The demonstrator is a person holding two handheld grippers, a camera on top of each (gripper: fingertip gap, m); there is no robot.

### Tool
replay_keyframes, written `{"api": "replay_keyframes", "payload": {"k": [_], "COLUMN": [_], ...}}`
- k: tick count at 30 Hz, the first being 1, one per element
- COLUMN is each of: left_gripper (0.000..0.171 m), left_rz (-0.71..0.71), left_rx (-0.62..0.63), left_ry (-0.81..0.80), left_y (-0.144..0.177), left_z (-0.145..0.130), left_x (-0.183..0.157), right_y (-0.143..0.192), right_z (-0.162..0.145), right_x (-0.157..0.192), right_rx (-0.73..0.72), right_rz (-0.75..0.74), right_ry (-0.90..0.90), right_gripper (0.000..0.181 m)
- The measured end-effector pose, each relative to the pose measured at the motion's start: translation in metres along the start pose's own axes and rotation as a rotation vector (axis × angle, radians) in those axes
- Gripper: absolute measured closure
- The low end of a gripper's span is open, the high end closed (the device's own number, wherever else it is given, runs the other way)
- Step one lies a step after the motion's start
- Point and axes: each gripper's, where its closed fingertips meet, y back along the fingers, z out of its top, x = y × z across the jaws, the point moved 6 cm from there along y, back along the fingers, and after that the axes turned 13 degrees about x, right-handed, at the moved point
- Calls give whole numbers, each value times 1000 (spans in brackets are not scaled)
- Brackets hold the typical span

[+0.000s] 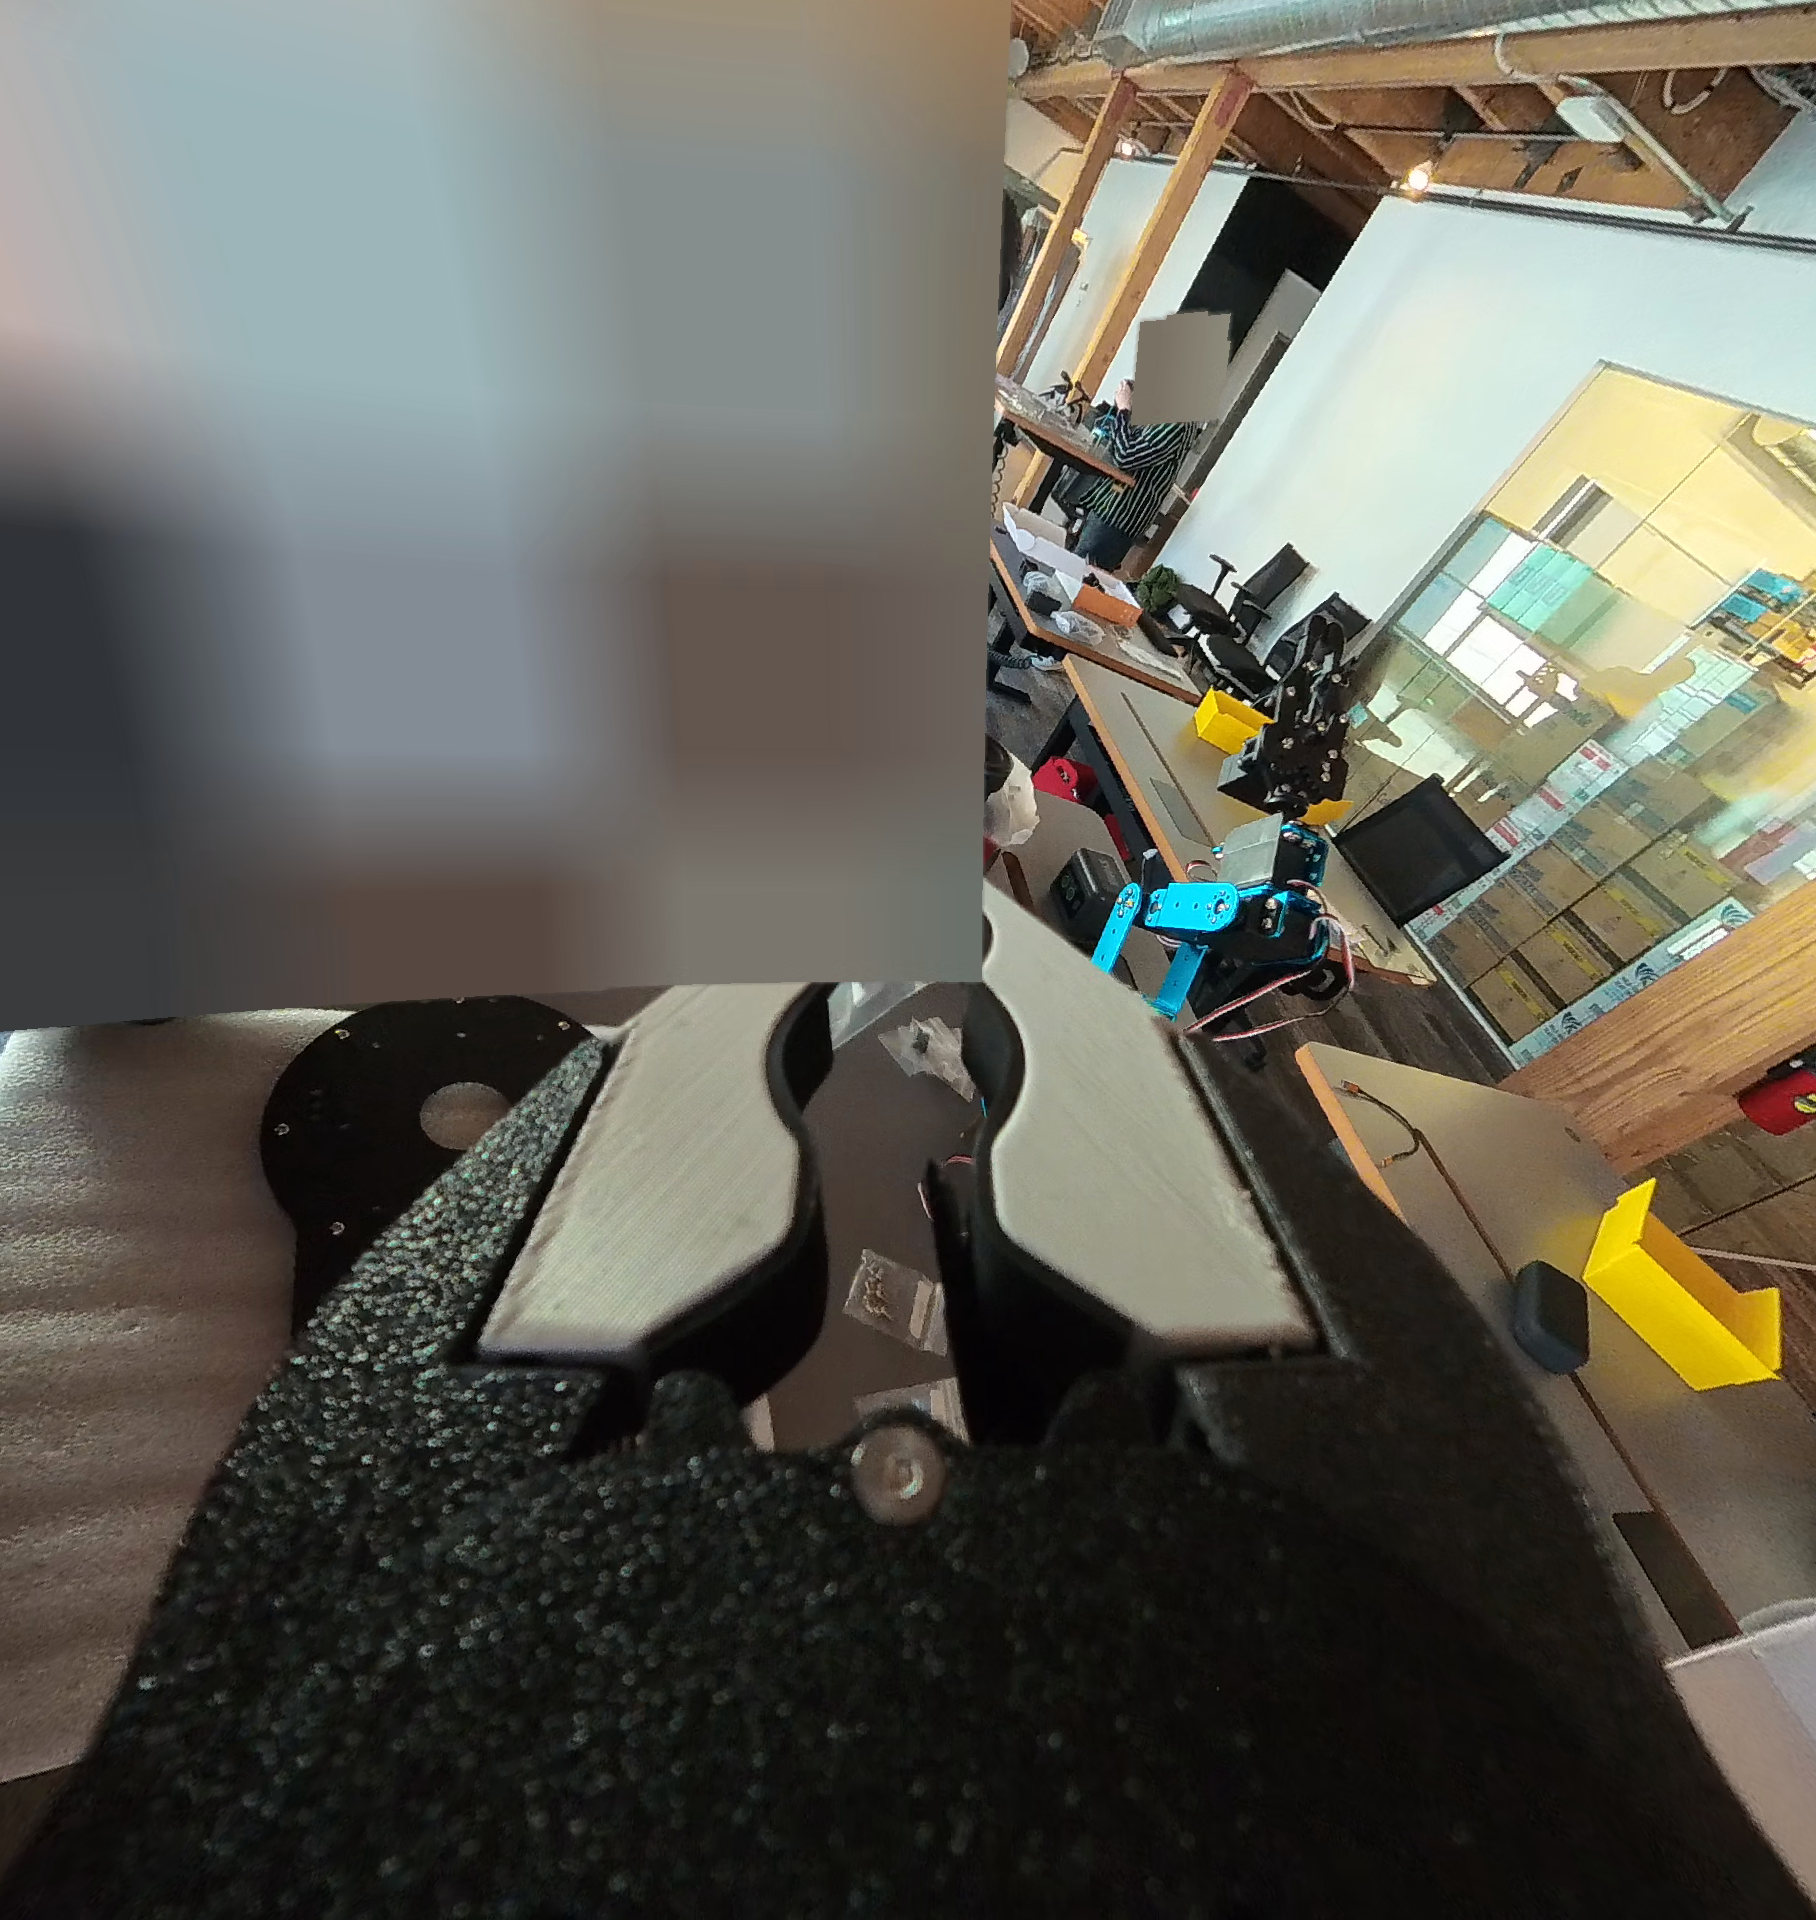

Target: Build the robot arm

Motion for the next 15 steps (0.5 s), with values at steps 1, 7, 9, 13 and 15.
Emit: {"api": "replay_keyframes", "payload": {"k": [1, 7, 9, 13, 15], "left_gripper": [171, 171, 171, 171, 171], "left_rz": [-1, -1, -3, -3, 0], "left_rx": [0, 4, 4, 7, 8], "left_ry": [0, -1, -1, 1, 3], "left_y": [0, -1, -1, -2, -3], "left_z": [0, 0, 0, 0, 0], "left_x": [0, 0, 0, 0, 1], "right_y": [-1, -1, -1, 0, 1], "right_z": [0, -1, -2, -2, -2], "right_x": [0, -1, -2, -2, -2], "right_rx": [3, 10, 9, 8, 5], "right_rz": [-2, -8, -9, -12, -21], "right_ry": [1, 3, 2, 6, 9], "right_gripper": [163, 163, 165, 167, 167]}}
